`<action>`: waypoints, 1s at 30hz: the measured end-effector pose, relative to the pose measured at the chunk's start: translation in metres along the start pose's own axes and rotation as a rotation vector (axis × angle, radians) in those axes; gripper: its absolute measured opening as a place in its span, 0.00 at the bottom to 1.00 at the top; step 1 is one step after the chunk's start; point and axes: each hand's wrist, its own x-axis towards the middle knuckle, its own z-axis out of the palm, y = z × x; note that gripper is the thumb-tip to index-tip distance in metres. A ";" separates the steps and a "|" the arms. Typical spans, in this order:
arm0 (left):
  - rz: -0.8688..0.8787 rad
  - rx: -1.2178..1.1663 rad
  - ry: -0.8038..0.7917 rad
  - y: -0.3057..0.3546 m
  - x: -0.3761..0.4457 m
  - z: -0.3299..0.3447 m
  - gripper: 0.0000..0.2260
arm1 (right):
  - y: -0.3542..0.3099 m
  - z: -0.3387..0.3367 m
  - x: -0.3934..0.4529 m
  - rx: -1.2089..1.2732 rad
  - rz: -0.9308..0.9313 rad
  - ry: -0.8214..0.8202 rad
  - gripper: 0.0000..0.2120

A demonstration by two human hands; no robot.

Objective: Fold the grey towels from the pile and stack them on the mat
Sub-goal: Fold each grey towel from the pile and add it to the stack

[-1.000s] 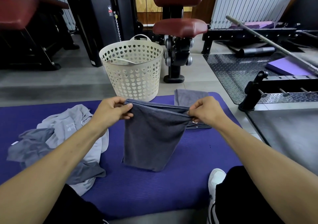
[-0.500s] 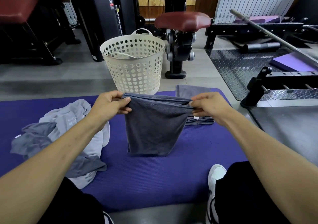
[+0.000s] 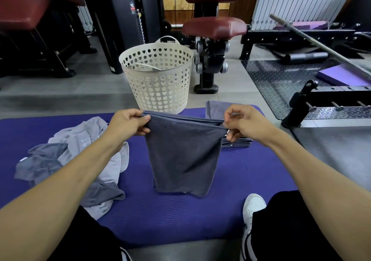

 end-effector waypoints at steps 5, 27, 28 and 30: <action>-0.022 -0.014 -0.020 0.002 -0.002 0.000 0.03 | -0.001 -0.001 -0.004 -0.141 -0.091 0.023 0.16; -0.025 0.056 -0.065 0.011 -0.009 -0.010 0.05 | 0.009 -0.005 -0.011 -0.370 -0.241 -0.024 0.09; -0.013 0.071 -0.059 0.012 -0.009 -0.009 0.04 | 0.010 -0.005 -0.010 -0.362 -0.235 0.009 0.09; 0.012 0.140 -0.071 0.014 -0.010 -0.010 0.04 | 0.011 -0.006 -0.009 -0.343 -0.205 0.056 0.09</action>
